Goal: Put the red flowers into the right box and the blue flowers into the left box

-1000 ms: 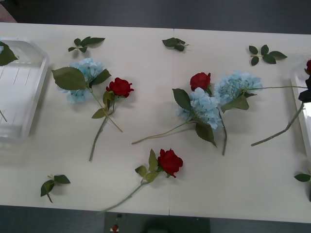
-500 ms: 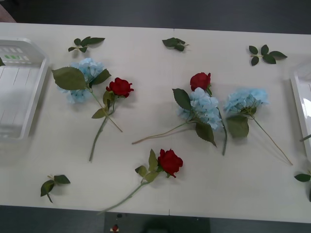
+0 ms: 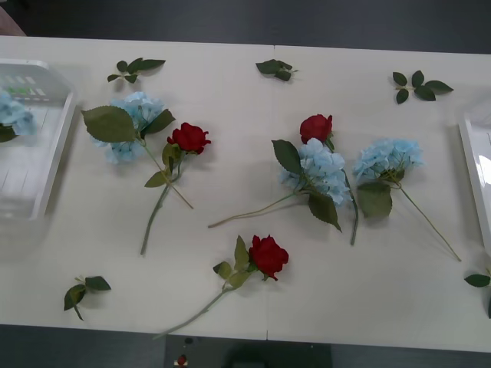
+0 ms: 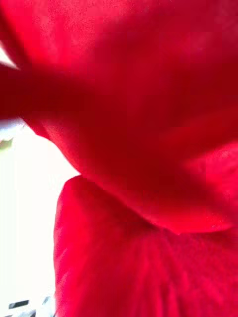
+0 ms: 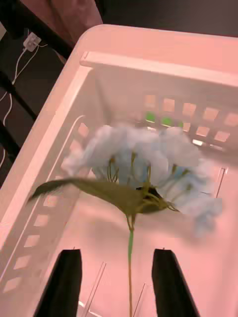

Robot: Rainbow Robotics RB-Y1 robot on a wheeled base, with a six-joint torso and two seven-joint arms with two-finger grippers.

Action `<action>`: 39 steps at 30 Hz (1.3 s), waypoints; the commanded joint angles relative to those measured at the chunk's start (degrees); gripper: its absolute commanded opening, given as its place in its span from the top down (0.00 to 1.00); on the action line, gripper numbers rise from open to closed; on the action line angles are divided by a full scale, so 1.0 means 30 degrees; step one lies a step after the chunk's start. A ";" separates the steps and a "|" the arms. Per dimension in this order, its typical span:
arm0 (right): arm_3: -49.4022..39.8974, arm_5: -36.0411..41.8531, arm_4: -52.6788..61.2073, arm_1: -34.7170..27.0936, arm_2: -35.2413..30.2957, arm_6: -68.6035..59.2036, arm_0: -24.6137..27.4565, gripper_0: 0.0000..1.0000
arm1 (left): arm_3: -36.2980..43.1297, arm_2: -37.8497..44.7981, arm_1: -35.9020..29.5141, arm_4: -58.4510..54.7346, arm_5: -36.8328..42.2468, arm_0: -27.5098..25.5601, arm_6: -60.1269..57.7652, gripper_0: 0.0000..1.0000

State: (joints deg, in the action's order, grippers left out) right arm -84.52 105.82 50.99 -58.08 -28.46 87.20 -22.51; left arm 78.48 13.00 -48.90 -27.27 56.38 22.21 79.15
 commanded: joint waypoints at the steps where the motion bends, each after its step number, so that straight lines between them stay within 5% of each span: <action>1: 0.1981 -0.1377 -0.0472 -0.0854 0.0843 0.3073 -0.1344 1.00 | 0.0265 0.0063 -0.0515 -0.0050 -0.0278 0.0330 0.0804 0.12; 6: 0.3973 -0.3105 -0.0883 -0.0854 0.1722 0.5212 -0.1959 1.00 | 0.0295 0.0238 -0.0515 -0.1046 -0.0337 0.0360 0.1155 0.00; 14: 0.6580 -0.7119 -0.1176 -0.0854 0.3861 0.8142 -0.2135 1.00 | 0.2609 0.0444 -0.0515 -0.3419 0.2095 0.0330 0.0921 0.00; 24: 0.9832 -1.1338 -0.1293 -0.0093 0.5062 1.0632 -0.2340 1.00 | 0.7707 -0.0142 -0.0076 -0.5177 0.7398 0.0360 -0.4001 0.00; 32: 1.0653 -1.3213 -0.1937 0.1109 0.5062 1.0749 -0.2340 0.99 | 0.9201 -0.3043 0.1243 -0.4621 0.8306 0.1121 -0.8483 0.00; 36: 1.1063 -1.4443 -0.2289 0.1343 0.5062 1.0749 -0.2340 0.79 | 0.9172 -0.4830 0.2092 -0.4005 0.8306 0.1620 -1.0417 0.00; 38: 1.1268 -1.4883 -0.2435 0.1343 0.5062 1.0808 -0.2310 0.47 | 0.9201 -0.5709 0.2590 -0.3537 0.8247 0.1883 -1.1355 0.00; 39: 1.1268 -1.4941 -0.2465 0.1343 0.5062 1.0808 -0.2340 0.39 | 0.9201 -0.5914 0.2737 -0.3390 0.8247 0.1971 -1.1648 0.00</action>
State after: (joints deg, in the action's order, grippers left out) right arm -50.50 61.74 43.95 -53.25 -13.24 117.41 -27.97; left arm 104.76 -4.51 -41.76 -38.67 81.10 25.98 47.93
